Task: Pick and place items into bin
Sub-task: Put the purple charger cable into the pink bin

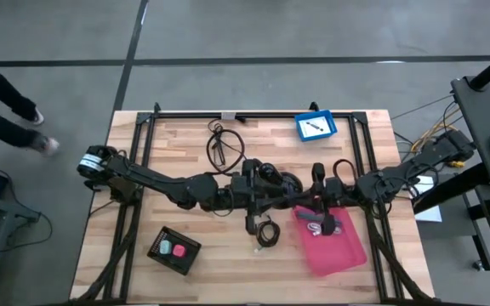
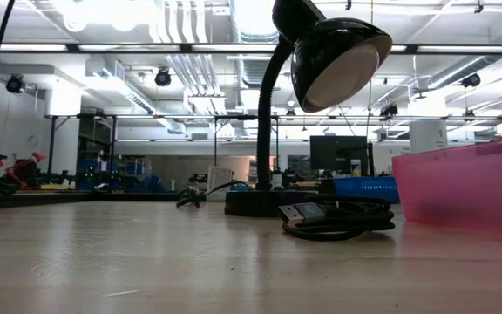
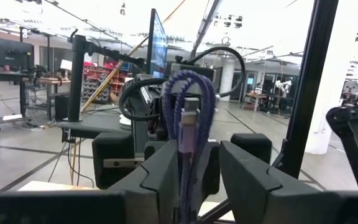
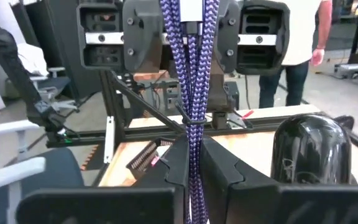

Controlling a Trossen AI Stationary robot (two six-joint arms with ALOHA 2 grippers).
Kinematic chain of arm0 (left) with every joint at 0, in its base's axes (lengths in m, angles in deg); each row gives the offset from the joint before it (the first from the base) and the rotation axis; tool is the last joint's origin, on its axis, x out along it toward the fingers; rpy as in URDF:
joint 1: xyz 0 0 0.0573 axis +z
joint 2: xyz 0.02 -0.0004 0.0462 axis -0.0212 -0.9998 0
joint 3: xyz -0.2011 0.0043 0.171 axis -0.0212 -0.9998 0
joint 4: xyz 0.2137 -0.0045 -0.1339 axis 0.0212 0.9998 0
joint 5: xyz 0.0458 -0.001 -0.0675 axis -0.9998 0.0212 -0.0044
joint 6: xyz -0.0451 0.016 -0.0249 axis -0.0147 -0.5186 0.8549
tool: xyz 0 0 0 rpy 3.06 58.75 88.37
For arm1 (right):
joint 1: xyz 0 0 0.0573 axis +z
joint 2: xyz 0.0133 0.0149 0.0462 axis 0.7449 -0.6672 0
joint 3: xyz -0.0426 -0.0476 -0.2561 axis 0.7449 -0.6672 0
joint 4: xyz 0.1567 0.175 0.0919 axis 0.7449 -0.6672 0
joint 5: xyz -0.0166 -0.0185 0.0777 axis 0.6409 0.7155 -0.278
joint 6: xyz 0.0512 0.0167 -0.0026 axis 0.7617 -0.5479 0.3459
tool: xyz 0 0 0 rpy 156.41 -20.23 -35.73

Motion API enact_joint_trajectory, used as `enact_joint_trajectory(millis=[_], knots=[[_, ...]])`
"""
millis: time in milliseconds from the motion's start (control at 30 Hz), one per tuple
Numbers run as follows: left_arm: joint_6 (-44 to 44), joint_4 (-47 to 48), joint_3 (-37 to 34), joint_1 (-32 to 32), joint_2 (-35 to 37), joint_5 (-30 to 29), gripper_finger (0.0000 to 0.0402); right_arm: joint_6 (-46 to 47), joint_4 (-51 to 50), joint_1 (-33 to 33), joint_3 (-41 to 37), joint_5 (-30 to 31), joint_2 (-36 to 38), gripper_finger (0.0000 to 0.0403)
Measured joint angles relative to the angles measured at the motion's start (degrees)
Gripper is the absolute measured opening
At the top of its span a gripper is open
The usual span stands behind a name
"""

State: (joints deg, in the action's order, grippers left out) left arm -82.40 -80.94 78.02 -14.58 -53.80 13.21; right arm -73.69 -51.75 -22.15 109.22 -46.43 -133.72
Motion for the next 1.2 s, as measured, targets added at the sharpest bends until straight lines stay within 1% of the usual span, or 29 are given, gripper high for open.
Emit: enact_joint_trajectory(millis=[167,400,567,700,867,1033,1200], knots=[[0.0,0.1,-0.4,0.0,0.6,0.0,0.0113,3.9,-6.5,0.0,0.0,-3.6,3.7,0.0014],[0.1,0.1,-0.7,0.0,0.9,-0.1,0.0113,12.6,-18.5,0.1,0.0,-11.6,9.6,0.0013],[0.1,0.1,-0.7,0.0,0.9,-0.2,0.0114,14.7,-23.8,0.9,0.0,-20.6,12.8,0.0013],[0.1,0.1,-0.7,0.0,0.9,-0.2,0.0114,19.2,-29.4,2.0,0.0,-25.4,14.6,0.0013],[0.1,0.2,-0.8,0.0,0.9,-0.2,0.0114,23.4,-37.7,4.1,0.0,-27.5,15.2,0.0013],[0.1,0.1,-0.8,0.0,0.9,-0.2,0.0114,26.5,-45.2,6.0,0.0,-27.6,15.2,0.0013],[0.1,0.1,-0.8,0.0,1.0,-0.2,0.0114,29.5,-52.2,6.5,-0.2,-27.5,14.8,0.0013]])
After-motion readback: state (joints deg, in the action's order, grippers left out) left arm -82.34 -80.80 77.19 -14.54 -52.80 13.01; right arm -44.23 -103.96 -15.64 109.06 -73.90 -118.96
